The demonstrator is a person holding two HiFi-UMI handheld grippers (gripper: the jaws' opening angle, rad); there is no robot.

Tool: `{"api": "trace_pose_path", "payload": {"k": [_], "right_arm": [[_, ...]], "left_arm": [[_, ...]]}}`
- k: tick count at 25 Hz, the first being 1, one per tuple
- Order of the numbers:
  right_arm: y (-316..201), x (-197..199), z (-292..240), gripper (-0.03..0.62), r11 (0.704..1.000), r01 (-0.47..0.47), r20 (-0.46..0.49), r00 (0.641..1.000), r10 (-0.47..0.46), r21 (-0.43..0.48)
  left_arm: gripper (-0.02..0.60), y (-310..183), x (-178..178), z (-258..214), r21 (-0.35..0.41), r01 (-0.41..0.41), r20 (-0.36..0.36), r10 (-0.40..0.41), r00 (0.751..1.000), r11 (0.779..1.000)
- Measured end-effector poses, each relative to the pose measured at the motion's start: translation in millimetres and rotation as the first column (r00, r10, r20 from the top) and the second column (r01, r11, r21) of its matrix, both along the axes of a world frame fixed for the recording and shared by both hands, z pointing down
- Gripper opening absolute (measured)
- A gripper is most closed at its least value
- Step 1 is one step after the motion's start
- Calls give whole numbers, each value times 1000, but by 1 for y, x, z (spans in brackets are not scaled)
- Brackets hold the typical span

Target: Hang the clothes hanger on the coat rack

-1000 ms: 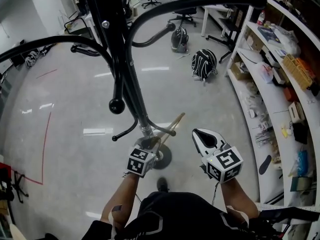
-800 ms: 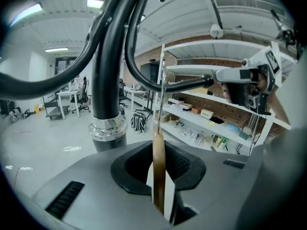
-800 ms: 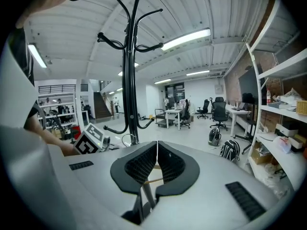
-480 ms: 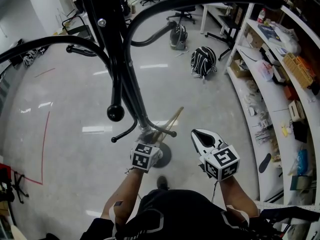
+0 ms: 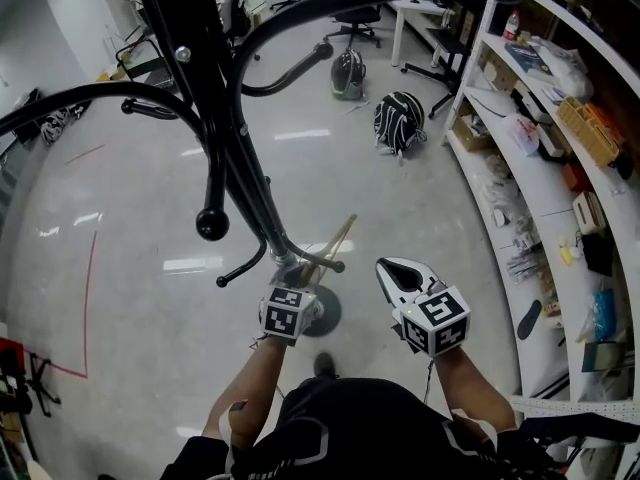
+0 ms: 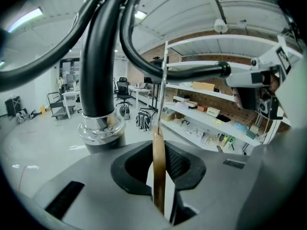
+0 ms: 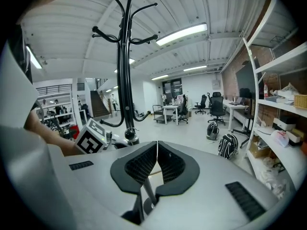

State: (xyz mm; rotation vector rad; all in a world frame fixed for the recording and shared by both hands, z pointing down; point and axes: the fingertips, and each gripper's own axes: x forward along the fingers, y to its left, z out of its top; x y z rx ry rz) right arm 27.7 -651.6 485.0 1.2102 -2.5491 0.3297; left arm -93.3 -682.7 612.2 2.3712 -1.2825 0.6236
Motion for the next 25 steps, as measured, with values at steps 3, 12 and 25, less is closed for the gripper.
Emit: {"api": "trace_pose_path", "payload": {"k": [3,12,25], "right_arm": [[1,0,8,9,1000,0,1,1000,0,-18],[6,6,16,9,999,-9,-4,1000,9,-38],[16,5,9,9,1000,7,-7,1000,-7,-22]], "left_arm": [[52,1,0,4,-6,4,2,-4,1000,1000],[52,-1,0,6,24,4,35,-5,999,1000],[54,1,1,-7,111,-10,47,4,999,994]]}}
